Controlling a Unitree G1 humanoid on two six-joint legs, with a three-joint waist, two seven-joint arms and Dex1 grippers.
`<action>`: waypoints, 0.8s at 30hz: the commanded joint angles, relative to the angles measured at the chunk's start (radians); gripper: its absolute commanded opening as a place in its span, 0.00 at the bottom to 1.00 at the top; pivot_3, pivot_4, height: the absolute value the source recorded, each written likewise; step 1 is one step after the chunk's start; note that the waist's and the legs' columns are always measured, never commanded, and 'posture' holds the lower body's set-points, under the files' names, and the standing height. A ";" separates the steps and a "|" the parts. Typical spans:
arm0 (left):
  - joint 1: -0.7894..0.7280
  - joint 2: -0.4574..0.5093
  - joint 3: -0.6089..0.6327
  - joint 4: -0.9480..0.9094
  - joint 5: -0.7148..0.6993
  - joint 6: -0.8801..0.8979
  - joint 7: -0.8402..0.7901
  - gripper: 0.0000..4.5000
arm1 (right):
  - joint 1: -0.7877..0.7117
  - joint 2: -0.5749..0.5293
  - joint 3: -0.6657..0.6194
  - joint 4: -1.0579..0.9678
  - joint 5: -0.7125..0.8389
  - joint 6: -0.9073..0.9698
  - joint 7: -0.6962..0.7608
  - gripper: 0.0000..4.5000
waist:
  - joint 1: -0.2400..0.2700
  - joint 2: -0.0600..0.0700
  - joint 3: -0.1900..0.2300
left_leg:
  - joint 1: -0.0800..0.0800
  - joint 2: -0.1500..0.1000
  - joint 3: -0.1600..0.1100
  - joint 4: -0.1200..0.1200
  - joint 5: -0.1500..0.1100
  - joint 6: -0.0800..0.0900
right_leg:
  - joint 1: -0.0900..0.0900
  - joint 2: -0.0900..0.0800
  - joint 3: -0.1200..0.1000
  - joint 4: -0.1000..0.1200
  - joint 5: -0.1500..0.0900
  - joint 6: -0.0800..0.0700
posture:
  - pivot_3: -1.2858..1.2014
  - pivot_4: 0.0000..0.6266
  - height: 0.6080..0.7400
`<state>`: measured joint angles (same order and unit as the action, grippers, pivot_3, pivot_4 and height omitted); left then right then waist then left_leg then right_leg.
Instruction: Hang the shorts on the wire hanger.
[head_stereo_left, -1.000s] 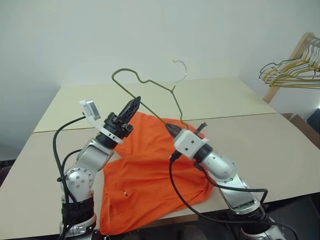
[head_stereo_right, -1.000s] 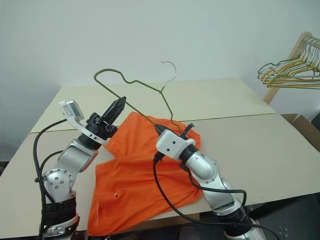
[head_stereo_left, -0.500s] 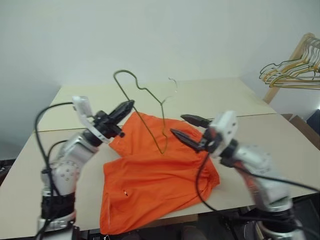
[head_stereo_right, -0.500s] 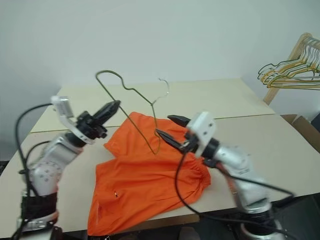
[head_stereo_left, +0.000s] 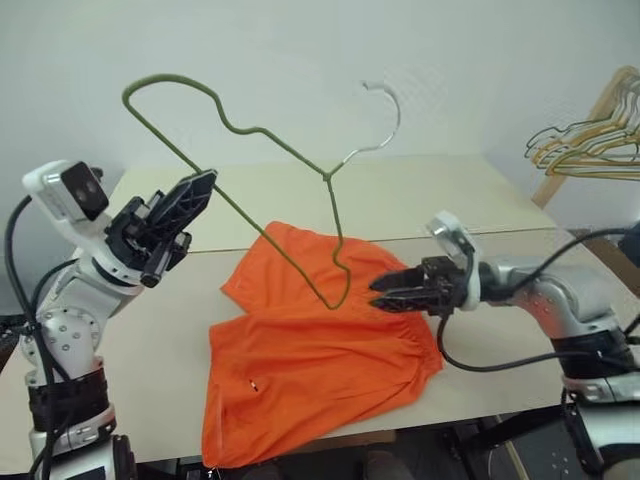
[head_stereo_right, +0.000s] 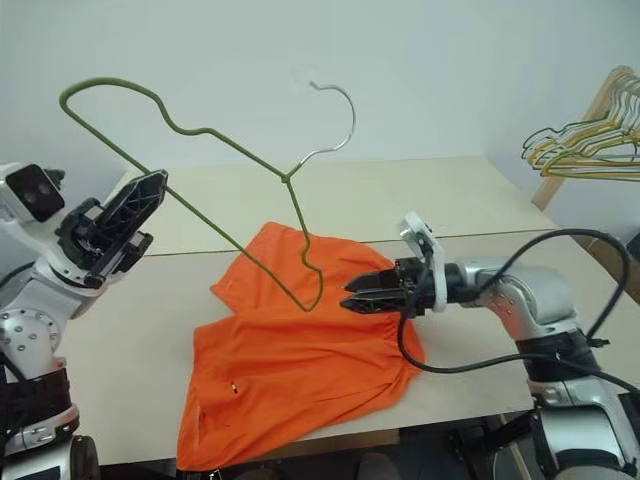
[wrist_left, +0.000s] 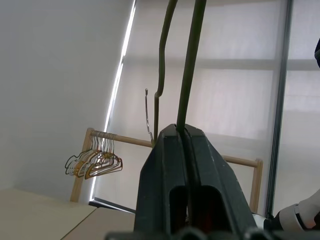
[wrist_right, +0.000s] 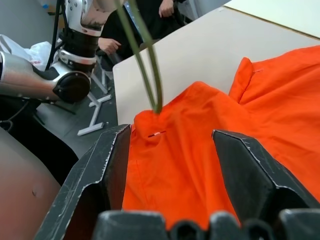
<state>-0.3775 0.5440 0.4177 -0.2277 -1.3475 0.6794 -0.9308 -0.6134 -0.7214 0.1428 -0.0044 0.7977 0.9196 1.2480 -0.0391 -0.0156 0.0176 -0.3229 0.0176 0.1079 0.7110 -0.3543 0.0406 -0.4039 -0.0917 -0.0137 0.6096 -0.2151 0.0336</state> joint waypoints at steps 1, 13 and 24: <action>-0.019 -0.020 -0.005 -0.039 0.001 -0.023 0.009 0.00 | -0.036 0.037 0.004 0.008 -0.017 -0.005 0.012 0.70 | 0.005 0.000 0.000 | -0.001 0.000 0.000 0.000 0.000 0.000 | -0.001 0.000 0.000 0.000 0.000 0.000 | 0.52 0.00 1.00; -0.028 -0.061 -0.029 -0.051 0.008 -0.019 0.015 0.00 | -0.070 0.137 0.014 -0.023 0.006 0.059 0.006 0.70 | 0.001 0.000 0.000 | -0.002 0.000 0.001 0.000 0.000 -0.002 | -0.001 0.000 -0.002 0.000 0.000 0.000 | 0.52 0.00 1.00; -0.033 -0.067 -0.037 -0.044 0.015 -0.024 0.008 0.00 | -0.072 0.149 0.018 -0.029 0.009 0.075 0.020 0.35 | -0.002 0.000 0.000 | -0.002 0.000 0.001 0.000 0.001 -0.002 | -0.001 0.000 -0.002 0.000 0.000 0.000 | 0.52 0.00 1.00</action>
<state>-0.3845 0.4772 0.3806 -0.2492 -1.3340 0.6749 -0.9154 -0.6554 -0.5743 0.1797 -0.0073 0.7893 0.9890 1.2564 -0.0407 -0.0153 0.0177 -0.3248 0.0175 0.1090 0.7110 -0.3535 0.0382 -0.4053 -0.0915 -0.0155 0.6097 -0.2151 0.0336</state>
